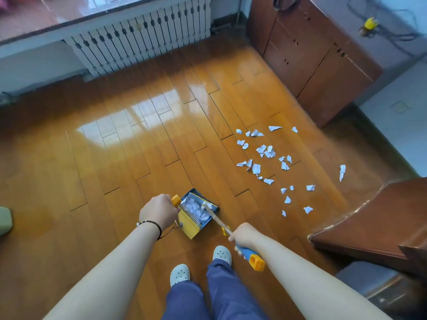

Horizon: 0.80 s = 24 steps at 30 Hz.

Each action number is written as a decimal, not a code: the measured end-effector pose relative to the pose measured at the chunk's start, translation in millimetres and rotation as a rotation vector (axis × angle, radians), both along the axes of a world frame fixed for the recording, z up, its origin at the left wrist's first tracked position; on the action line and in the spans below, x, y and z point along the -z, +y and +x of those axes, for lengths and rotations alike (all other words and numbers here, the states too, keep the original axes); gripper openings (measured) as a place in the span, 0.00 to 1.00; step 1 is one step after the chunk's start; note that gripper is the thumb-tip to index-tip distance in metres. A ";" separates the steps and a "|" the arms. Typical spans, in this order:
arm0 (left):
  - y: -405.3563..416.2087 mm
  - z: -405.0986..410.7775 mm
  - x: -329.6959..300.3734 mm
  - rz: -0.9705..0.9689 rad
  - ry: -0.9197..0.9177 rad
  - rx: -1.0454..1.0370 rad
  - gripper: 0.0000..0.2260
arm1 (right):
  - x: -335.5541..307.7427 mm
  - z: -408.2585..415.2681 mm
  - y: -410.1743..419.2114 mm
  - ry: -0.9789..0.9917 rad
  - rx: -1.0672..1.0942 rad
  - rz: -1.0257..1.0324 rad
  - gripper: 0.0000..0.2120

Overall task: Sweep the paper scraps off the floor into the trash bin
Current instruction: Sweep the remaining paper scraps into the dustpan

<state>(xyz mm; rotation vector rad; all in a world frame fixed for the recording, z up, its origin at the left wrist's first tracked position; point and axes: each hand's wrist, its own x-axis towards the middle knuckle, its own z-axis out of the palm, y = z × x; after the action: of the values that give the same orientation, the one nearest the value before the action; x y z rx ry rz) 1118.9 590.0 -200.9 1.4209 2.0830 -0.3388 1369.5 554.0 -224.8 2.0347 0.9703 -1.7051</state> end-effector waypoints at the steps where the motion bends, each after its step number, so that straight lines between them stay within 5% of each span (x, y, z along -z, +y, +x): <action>1: -0.1 -1.1 -1.5 0.001 -0.006 0.002 0.08 | -9.7 2.2 -0.9 0.002 0.026 0.008 0.04; 8: -14.4 -25.4 -5.7 0.000 -0.038 0.005 0.10 | -53.6 13.6 3.6 -0.015 0.082 0.067 0.06; 19: -44.1 -51.1 -1.9 0.037 -0.090 0.012 0.10 | 11.3 -46.1 -32.4 -0.060 0.195 0.116 0.11; 24: -43.8 -58.9 1.1 0.038 -0.135 0.018 0.10 | -6.4 -60.3 -55.6 -0.047 0.168 0.100 0.07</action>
<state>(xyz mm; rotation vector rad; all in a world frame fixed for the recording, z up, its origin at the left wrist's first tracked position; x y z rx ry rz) 1060.1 546.2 -202.0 1.4450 1.9786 -0.2057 1309.3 498.4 -218.4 2.2674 0.9088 -1.7140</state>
